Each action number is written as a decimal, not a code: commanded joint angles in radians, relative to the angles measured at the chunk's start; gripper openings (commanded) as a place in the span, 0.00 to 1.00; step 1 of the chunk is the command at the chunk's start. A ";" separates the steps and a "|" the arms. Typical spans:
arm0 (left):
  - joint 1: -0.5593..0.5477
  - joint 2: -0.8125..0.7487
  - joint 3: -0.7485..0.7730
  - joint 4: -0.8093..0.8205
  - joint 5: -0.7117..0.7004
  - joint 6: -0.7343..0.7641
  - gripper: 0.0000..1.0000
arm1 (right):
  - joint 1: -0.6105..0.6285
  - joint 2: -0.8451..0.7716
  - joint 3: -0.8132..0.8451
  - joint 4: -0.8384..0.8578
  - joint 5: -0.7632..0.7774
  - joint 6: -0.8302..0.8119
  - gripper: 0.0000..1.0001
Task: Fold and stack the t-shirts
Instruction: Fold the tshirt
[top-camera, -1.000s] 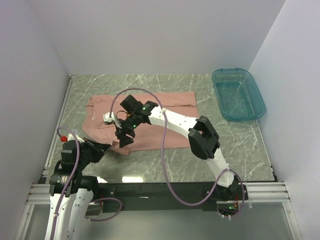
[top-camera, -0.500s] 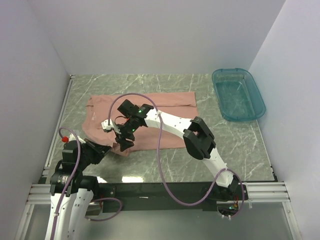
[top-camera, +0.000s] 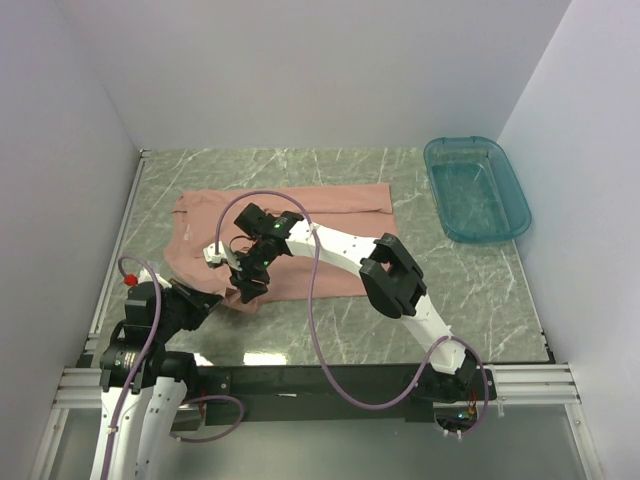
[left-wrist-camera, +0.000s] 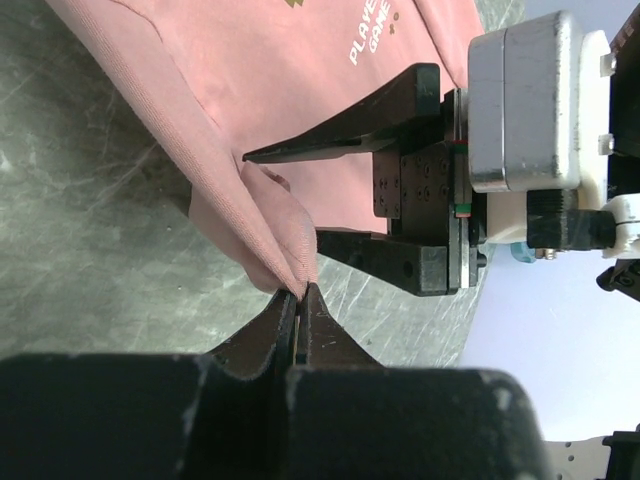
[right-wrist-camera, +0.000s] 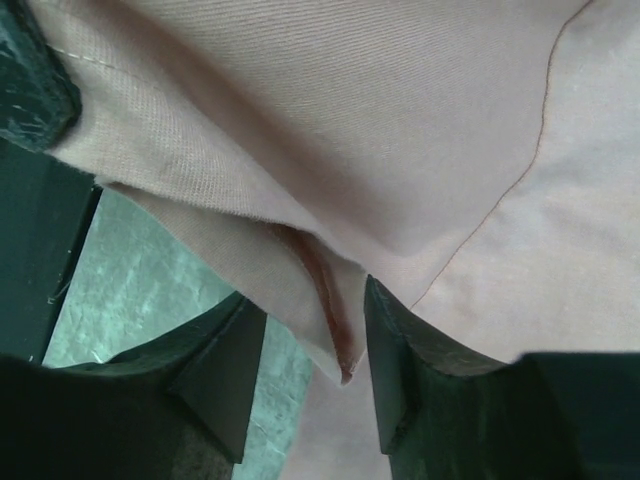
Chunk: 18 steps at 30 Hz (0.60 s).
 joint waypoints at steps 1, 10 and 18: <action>-0.001 -0.013 0.027 0.018 0.004 0.014 0.00 | 0.009 -0.004 0.046 -0.005 -0.038 -0.010 0.50; -0.001 -0.015 0.030 0.019 0.004 0.015 0.00 | 0.018 -0.024 0.028 -0.024 -0.046 -0.029 0.32; -0.001 -0.018 0.033 0.001 -0.019 0.012 0.00 | 0.020 -0.174 -0.149 0.073 0.057 0.012 0.08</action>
